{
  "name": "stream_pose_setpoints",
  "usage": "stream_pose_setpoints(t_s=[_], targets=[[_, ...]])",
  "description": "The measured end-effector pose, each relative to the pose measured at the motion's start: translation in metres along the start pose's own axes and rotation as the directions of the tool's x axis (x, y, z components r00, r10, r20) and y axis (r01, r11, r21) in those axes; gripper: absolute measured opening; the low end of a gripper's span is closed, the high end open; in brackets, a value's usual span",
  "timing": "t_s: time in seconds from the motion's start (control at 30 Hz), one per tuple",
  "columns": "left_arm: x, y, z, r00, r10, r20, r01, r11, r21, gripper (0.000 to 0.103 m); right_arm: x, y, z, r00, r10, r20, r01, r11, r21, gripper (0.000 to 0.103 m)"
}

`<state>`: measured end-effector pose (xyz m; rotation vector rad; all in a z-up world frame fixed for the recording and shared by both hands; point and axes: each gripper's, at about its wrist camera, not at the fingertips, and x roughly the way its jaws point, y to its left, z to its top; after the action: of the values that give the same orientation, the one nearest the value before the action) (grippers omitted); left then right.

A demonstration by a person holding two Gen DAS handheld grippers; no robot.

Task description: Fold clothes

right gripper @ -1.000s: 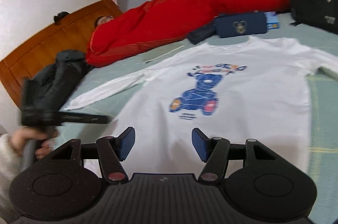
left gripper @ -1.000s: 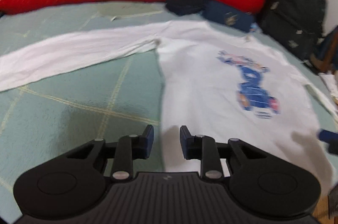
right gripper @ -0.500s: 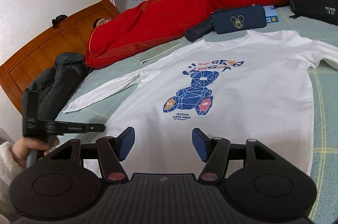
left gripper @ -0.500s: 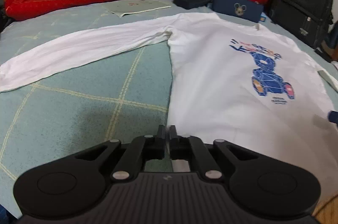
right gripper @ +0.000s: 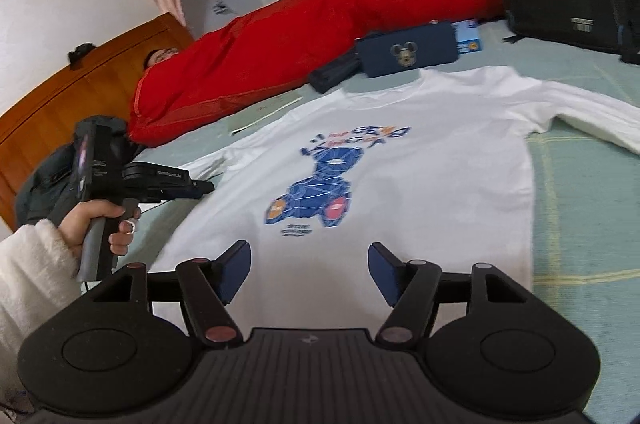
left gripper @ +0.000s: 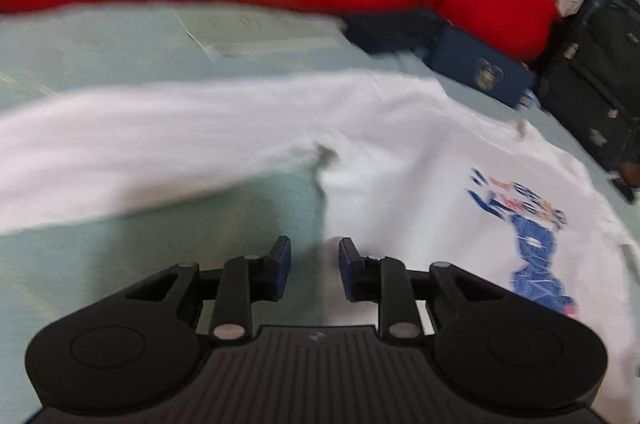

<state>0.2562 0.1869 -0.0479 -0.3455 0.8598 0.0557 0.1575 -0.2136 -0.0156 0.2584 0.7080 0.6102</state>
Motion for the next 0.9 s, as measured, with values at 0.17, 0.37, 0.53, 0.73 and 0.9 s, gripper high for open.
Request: stream_pose_setpoints(t_s=[0.17,0.37,0.53,0.73,0.9], targets=[[0.02,-0.02,0.007,0.982,0.181,0.06,-0.188,0.969,0.16,0.033,-0.002,-0.012,0.004,0.999,-0.048,0.005,0.048,0.999,0.023,0.071],[0.016,-0.008,0.025,0.955,0.293,0.053,-0.298,0.942,0.156,0.022,-0.014,-0.024,0.004,0.995,-0.103,0.015,0.103,0.994,0.033,0.075],[-0.04,-0.012,-0.002,0.99,0.132,0.052,-0.14,0.968,0.208,0.025,-0.026,-0.04,0.001,0.987,-0.162,0.005,0.162,0.986,0.047,0.075],[-0.103,-0.042,-0.061,0.998,-0.063,-0.026,0.068,0.945,0.321,0.045,-0.042,-0.077,-0.016,0.991,-0.119,-0.055,0.128,0.969,0.211,0.075],[-0.135,-0.064,-0.124,0.975,-0.191,-0.113,0.22,0.899,0.378,0.05,-0.05,-0.106,-0.045,0.995,-0.026,-0.096,0.059,0.927,0.369,0.075]])
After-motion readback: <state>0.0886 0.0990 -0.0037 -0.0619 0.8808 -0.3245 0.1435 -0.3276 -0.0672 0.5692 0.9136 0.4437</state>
